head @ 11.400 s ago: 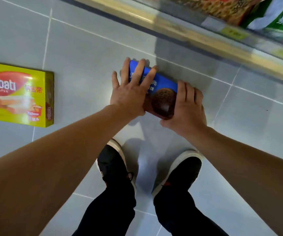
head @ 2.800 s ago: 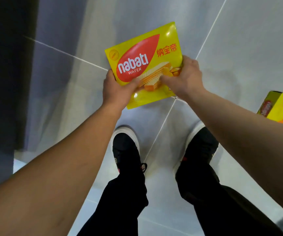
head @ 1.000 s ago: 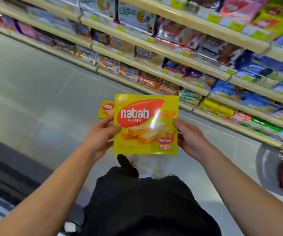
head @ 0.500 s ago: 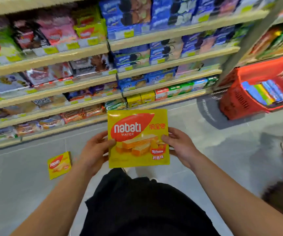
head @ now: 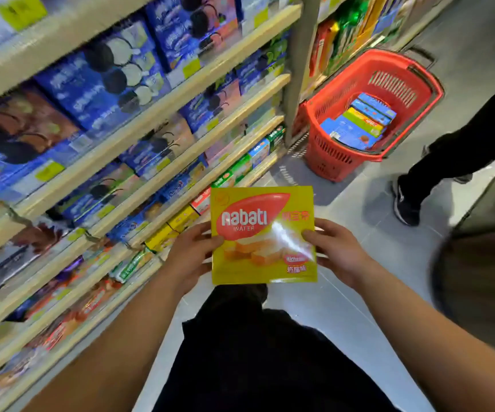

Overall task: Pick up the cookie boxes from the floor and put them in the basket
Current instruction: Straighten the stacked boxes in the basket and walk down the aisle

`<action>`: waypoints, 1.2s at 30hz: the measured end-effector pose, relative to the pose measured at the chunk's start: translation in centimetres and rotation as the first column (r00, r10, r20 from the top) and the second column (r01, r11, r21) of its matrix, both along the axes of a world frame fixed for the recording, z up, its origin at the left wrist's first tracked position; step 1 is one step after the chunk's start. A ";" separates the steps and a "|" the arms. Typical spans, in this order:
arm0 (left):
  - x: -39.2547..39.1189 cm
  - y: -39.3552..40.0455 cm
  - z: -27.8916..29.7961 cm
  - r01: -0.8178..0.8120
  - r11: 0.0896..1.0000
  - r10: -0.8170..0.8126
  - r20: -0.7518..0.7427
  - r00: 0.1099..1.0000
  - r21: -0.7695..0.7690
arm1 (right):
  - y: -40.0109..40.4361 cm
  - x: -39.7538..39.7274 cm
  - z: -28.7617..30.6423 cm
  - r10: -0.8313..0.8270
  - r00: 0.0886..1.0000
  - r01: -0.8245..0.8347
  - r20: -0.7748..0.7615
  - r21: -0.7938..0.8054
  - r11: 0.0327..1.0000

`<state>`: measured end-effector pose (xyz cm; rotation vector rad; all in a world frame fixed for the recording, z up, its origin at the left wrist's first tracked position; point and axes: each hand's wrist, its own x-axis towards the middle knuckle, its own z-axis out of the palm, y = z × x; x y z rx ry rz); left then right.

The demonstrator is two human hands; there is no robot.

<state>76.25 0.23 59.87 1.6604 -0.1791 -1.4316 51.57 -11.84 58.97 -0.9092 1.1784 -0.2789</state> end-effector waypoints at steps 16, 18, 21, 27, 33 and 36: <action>1.1 -34.2 -0.8 0.359 0.930 -0.365 0.078 0.928 0.084 | -26.0 0.2 -1.5 -0.328 0.943 0.331 -0.051 0.057 0.942; 0.4 -38.2 -1.4 0.368 0.925 -0.377 0.104 0.920 0.099 | -29.4 -0.4 -2.5 -0.345 0.937 0.348 -0.056 0.074 0.934; -1.5 -44.1 -2.4 0.387 0.913 -0.402 0.125 0.907 0.130 | -34.8 -1.3 -3.9 -0.386 0.918 0.394 -0.091 0.107 0.913; -5.1 -55.9 -5.3 0.474 0.862 -0.501 0.160 0.850 0.181 | -44.5 -4.3 -7.5 -0.473 0.855 0.505 -0.214 0.129 0.854; -5.8 -64.1 -11.5 0.470 0.844 -0.517 0.164 0.840 0.258 | -51.1 -5.6 -10.7 -0.514 0.829 0.552 -0.219 0.175 0.815; -6.5 -70.7 -16.1 0.533 0.798 -0.588 0.168 0.791 0.282 | -55.7 -5.5 -13.8 -0.608 0.742 0.660 -0.282 0.153 0.735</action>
